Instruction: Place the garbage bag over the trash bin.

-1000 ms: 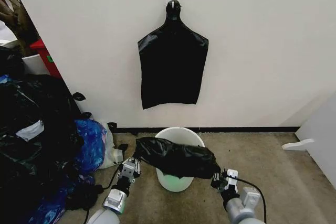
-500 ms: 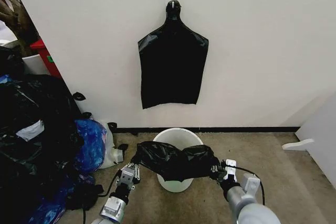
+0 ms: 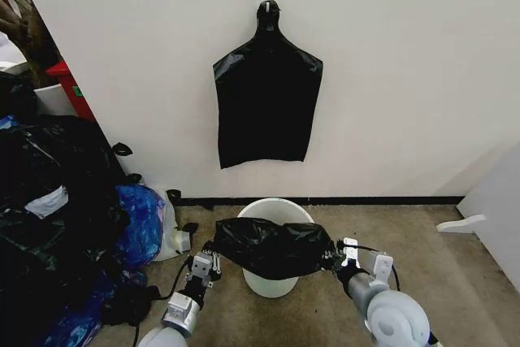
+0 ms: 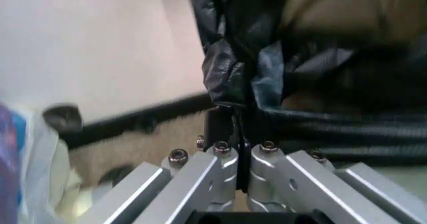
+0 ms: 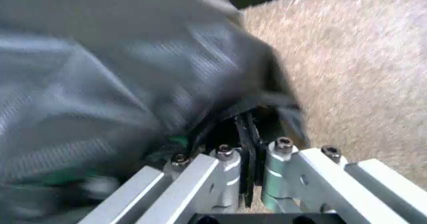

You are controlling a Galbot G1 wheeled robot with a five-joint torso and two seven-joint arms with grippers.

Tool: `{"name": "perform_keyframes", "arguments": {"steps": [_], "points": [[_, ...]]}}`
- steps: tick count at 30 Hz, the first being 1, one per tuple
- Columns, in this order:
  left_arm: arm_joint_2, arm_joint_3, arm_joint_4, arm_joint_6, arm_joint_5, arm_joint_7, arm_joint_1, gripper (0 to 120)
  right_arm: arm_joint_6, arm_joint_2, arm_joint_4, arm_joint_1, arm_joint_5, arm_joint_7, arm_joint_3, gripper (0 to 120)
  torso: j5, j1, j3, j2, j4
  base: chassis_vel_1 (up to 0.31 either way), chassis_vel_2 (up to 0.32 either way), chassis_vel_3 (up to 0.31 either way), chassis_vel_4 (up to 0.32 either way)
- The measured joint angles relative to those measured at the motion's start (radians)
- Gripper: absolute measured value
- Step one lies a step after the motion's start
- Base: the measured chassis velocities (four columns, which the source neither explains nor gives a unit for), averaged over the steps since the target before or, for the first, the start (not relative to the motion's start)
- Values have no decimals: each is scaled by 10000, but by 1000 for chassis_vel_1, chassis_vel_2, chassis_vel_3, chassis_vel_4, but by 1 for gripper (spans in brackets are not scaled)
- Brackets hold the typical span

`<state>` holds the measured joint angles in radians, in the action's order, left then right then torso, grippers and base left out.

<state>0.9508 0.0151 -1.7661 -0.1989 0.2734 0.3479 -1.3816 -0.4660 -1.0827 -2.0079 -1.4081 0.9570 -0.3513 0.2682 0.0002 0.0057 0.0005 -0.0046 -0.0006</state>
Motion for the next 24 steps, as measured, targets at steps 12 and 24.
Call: {"name": "perform_keyframes", "arguments": {"steps": [12, 24], "points": [[603, 400, 1241, -167, -142, -203, 500, 0, -13, -90, 1031, 201, -448, 1418, 61, 0, 1, 0, 0, 0, 0, 0, 0, 0, 0], [865, 462, 1690, -140, -7, -237, 753, 0, -189, -41, 1718, 515, -284, 2044, 273, 0, 1, 0, -1, 0, 0, 0, 0, 0, 0]]}}
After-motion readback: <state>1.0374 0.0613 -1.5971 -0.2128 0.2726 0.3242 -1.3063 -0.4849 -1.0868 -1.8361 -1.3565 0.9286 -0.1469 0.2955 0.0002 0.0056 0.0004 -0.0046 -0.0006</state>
